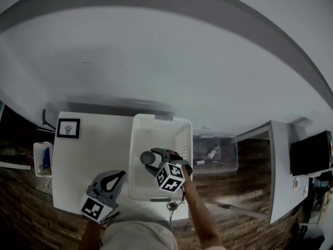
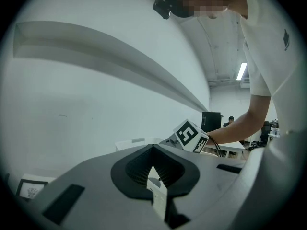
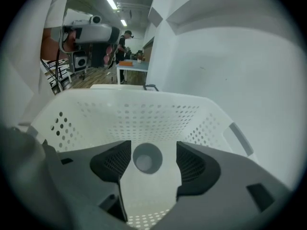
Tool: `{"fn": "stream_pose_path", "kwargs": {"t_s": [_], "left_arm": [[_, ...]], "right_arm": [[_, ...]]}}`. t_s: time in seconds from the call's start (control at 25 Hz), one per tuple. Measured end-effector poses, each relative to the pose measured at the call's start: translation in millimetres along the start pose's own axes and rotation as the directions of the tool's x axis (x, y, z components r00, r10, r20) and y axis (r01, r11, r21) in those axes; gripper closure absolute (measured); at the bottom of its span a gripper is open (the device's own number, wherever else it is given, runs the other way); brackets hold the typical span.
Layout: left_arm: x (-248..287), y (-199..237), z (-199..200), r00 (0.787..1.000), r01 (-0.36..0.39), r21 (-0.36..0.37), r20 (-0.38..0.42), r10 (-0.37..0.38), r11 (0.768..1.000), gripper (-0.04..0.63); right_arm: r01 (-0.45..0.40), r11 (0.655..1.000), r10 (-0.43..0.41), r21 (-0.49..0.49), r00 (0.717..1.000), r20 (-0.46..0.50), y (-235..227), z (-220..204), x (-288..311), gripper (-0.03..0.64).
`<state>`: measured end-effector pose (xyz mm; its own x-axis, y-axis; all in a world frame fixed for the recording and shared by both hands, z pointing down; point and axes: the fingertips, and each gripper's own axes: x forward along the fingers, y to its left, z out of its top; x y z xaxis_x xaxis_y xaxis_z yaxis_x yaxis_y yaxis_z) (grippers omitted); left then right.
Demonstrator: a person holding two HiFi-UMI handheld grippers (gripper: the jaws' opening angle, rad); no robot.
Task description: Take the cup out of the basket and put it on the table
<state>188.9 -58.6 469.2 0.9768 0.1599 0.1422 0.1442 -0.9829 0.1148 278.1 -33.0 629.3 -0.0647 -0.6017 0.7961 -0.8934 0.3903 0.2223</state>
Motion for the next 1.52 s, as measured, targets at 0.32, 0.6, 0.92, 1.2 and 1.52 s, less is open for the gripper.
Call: {"fn": "stream_pose_path", "kwargs": {"t_s": [0.32, 0.6, 0.92, 1.2, 1.52], "left_arm": [[8.5, -0.1, -3.0, 1.0, 0.017, 0.031, -0.018, -0.017, 0.999, 0.595], [15.5, -5.3, -3.8, 0.999, 0.044, 0.072, -0.028, -0.042, 0.996, 0.595], [23.2, -14.0, -2.0, 0.997, 0.076, 0.125, -0.038, -0.071, 0.989, 0.595], [22.0, -15.6, -4.3, 0.995, 0.092, 0.172, -0.056, -0.084, 0.981, 0.595], [19.2, -14.7, -4.5, 0.996, 0.079, 0.15, -0.046, -0.072, 0.986, 0.595]], "right_arm": [[-0.14, 0.988, 0.129, -0.071, 0.982, -0.14, 14.5, -29.0, 41.9, 0.245], [-0.183, 0.979, 0.164, -0.084, 0.967, -0.196, 17.6, -46.9, 65.9, 0.233], [-0.174, 0.981, 0.151, -0.088, 0.964, -0.218, 14.2, -57.2, 78.5, 0.236], [-0.177, 0.98, 0.154, -0.093, 0.965, -0.214, 14.6, -57.4, 80.0, 0.264], [-0.155, 0.985, 0.137, -0.073, 0.97, -0.202, 10.8, -51.8, 66.6, 0.268]]}}
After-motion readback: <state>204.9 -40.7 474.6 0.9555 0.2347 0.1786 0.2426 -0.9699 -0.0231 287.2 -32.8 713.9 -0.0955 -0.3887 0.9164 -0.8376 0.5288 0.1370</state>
